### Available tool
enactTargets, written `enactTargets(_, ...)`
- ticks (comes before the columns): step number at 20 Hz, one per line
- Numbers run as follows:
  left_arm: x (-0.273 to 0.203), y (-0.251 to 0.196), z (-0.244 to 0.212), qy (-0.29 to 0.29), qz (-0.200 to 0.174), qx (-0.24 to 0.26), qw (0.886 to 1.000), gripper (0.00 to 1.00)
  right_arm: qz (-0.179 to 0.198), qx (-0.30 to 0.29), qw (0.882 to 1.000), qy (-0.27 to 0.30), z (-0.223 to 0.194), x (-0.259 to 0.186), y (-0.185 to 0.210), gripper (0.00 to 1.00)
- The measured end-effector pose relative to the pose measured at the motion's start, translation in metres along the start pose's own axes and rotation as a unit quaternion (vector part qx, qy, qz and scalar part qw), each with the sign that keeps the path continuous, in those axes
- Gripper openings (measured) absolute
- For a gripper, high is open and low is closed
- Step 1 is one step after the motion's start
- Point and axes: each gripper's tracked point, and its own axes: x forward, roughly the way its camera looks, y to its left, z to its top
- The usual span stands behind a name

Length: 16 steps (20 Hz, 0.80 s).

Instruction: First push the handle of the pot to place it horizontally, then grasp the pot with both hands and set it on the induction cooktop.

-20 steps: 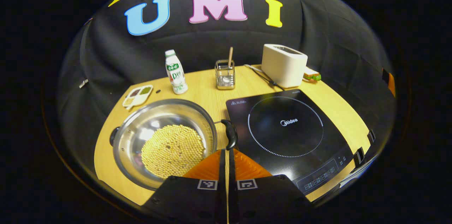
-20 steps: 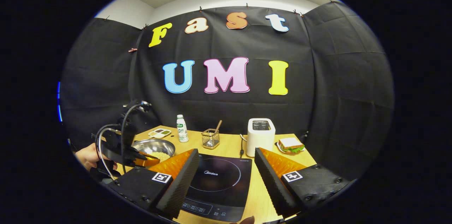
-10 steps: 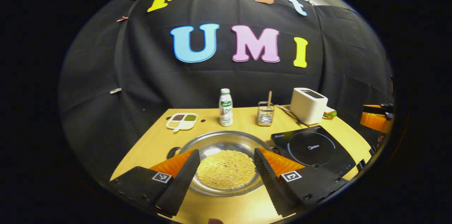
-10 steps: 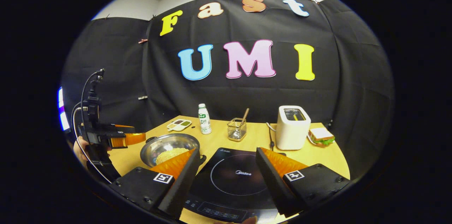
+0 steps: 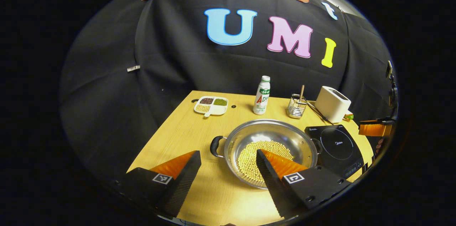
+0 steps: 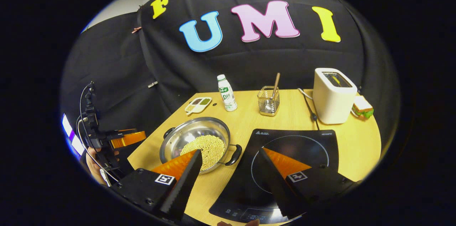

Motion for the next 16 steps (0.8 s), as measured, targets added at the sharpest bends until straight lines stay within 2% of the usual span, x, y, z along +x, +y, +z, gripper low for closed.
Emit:
enactTargets(5, 0.039, 0.025, -0.006, 0.048, 0.002, 0.006, 0.999, 0.95, -0.011, 0.038, 0.996, 0.075, -0.021, 0.054, 0.001, 0.99)
enactTargets(9, 0.085, 0.041, -0.025, 0.127, -0.004, 0.016, 0.992, 0.95, -0.002, 0.111, 0.980, 0.164, -0.051, 0.088, 0.002, 0.99)
enactTargets(10, 0.094, 0.041, -0.025, 0.137, -0.006, 0.010, 0.990, 0.95, -0.001, 0.119, 0.977, 0.175, -0.054, 0.096, 0.001, 0.99)
enactTargets(13, 0.112, 0.024, -0.023, 0.154, -0.044, -0.025, 0.987, 0.92, -0.007, 0.144, 0.970, 0.196, -0.062, 0.115, -0.005, 0.99)
enactTargets(16, 0.128, 0.020, -0.033, 0.178, -0.047, -0.022, 0.983, 0.88, -0.005, 0.163, 0.964, 0.207, -0.065, 0.128, -0.008, 0.99)
